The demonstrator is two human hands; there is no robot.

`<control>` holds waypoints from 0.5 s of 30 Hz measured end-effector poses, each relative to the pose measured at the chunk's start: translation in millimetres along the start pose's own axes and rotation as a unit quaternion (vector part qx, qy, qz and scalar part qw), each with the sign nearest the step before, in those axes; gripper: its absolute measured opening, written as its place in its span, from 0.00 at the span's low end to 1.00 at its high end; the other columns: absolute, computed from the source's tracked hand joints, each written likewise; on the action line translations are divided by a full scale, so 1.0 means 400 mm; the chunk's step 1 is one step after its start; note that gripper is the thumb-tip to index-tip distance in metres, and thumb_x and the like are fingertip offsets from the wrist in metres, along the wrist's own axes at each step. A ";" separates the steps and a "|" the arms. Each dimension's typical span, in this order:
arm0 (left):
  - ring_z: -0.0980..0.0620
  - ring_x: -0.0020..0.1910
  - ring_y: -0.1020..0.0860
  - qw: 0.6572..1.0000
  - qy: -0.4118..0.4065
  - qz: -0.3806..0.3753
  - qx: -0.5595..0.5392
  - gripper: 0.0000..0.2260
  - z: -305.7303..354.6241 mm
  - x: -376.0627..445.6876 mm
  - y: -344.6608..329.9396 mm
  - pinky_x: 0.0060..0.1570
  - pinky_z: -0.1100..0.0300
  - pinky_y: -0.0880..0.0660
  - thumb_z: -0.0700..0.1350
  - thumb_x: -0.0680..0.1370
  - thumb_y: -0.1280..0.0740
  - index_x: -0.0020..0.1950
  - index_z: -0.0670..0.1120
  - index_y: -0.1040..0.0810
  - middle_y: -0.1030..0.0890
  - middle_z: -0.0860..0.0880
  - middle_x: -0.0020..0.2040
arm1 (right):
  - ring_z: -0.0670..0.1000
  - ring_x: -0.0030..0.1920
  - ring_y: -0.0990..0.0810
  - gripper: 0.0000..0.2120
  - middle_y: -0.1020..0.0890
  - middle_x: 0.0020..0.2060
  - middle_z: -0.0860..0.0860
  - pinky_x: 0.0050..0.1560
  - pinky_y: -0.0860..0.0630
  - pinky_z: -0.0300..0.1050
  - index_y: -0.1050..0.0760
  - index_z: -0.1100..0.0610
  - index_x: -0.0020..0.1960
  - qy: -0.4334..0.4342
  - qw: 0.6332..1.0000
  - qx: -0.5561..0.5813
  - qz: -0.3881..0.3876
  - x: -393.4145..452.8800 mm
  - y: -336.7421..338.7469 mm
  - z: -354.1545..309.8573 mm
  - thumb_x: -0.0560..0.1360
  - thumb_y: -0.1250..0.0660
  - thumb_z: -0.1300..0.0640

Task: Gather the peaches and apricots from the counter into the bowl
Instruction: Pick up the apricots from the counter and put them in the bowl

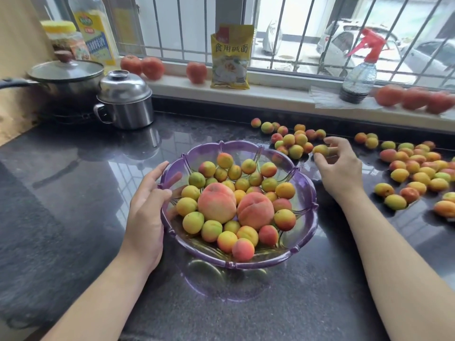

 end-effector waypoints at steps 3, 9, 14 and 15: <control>0.48 0.66 0.17 1.000 -0.004 -0.001 0.000 0.26 0.000 0.002 -0.001 0.69 0.48 0.24 0.44 0.73 0.37 0.71 0.53 0.21 0.14 0.47 0.64 | 0.50 0.49 0.19 0.17 0.17 0.51 0.49 0.55 0.20 0.47 0.21 0.46 0.64 -0.001 0.995 0.101 -0.024 0.000 0.029 -0.043 0.78 0.30 0.60; 0.50 0.67 0.18 1.000 -0.007 -0.004 0.002 0.23 0.002 0.000 -0.001 0.71 0.47 0.24 0.45 0.73 0.37 0.67 0.56 0.19 0.14 0.48 0.64 | 0.52 0.52 0.15 0.13 0.14 0.52 0.49 0.57 0.19 0.46 0.19 0.47 0.63 0.054 0.960 0.176 -0.213 -0.041 0.105 -0.196 0.82 0.34 0.59; 0.52 0.67 0.18 1.000 -0.009 -0.009 0.002 0.22 0.003 0.000 -0.003 0.70 0.49 0.24 0.45 0.73 0.37 0.66 0.58 0.19 0.14 0.49 0.63 | 0.48 0.52 0.22 0.16 0.19 0.52 0.44 0.53 0.24 0.45 0.21 0.47 0.62 0.204 0.928 -0.135 -0.280 -0.071 0.077 -0.258 0.76 0.25 0.55; 0.52 0.67 0.18 1.000 -0.009 -0.009 -0.002 0.22 0.003 -0.001 -0.003 0.69 0.50 0.24 0.45 0.73 0.37 0.65 0.58 0.19 0.14 0.49 0.63 | 0.49 0.52 0.24 0.14 0.20 0.51 0.45 0.53 0.25 0.47 0.20 0.46 0.59 0.219 0.918 -0.169 -0.285 -0.072 0.073 -0.265 0.75 0.25 0.54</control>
Point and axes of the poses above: each hand's wrist, its own x-axis towards the middle knuckle, its own y-axis out of the back of the hand, z = x × y, the point moved 2 cm from there along x, towards the middle knuckle
